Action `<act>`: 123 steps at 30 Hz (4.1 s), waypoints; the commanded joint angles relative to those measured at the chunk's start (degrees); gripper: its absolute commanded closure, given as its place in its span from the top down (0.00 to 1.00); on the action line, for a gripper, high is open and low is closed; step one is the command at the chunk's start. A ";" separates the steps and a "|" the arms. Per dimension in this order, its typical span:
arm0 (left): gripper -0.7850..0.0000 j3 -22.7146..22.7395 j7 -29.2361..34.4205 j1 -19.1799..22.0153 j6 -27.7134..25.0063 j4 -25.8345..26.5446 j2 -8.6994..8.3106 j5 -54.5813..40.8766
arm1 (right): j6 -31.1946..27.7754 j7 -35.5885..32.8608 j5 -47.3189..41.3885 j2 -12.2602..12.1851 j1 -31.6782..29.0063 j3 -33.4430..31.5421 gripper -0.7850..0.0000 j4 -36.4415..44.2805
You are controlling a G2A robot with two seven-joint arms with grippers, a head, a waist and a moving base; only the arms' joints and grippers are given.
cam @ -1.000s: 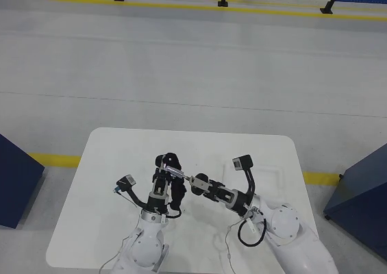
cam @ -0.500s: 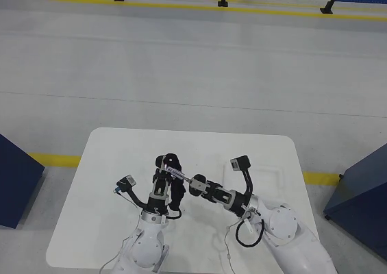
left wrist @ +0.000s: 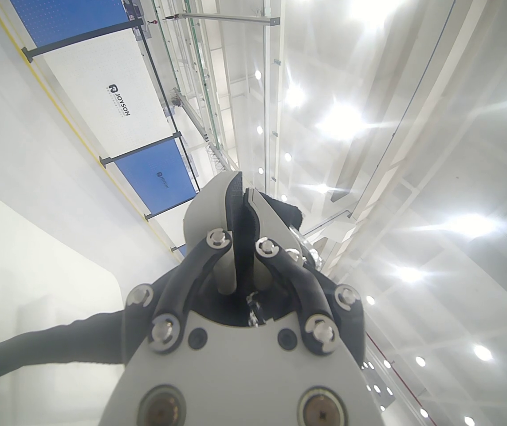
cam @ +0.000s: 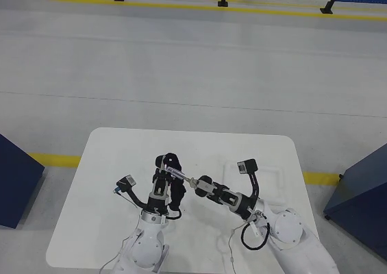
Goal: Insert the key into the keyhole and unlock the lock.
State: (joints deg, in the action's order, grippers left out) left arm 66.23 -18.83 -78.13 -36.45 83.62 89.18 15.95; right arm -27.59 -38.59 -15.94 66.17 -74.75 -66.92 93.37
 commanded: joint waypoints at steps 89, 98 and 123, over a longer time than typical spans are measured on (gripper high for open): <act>0.00 0.80 0.22 -0.07 -0.16 -0.45 0.77 1.12 | -1.87 0.04 -0.83 0.35 -2.30 -0.09 0.38 -2.01; 0.00 0.83 0.21 -0.08 -0.31 -0.47 0.83 1.22 | -4.46 0.77 0.65 0.42 -2.75 0.05 0.35 -0.91; 0.00 1.19 0.25 -0.07 -0.63 -0.57 0.91 1.53 | -1.77 8.60 8.50 1.99 1.64 4.45 0.19 -0.53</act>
State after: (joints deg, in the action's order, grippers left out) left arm 67.41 -18.59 -78.20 -37.08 83.05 90.08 17.47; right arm -29.32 -29.96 -7.51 68.13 -73.14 -62.54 92.88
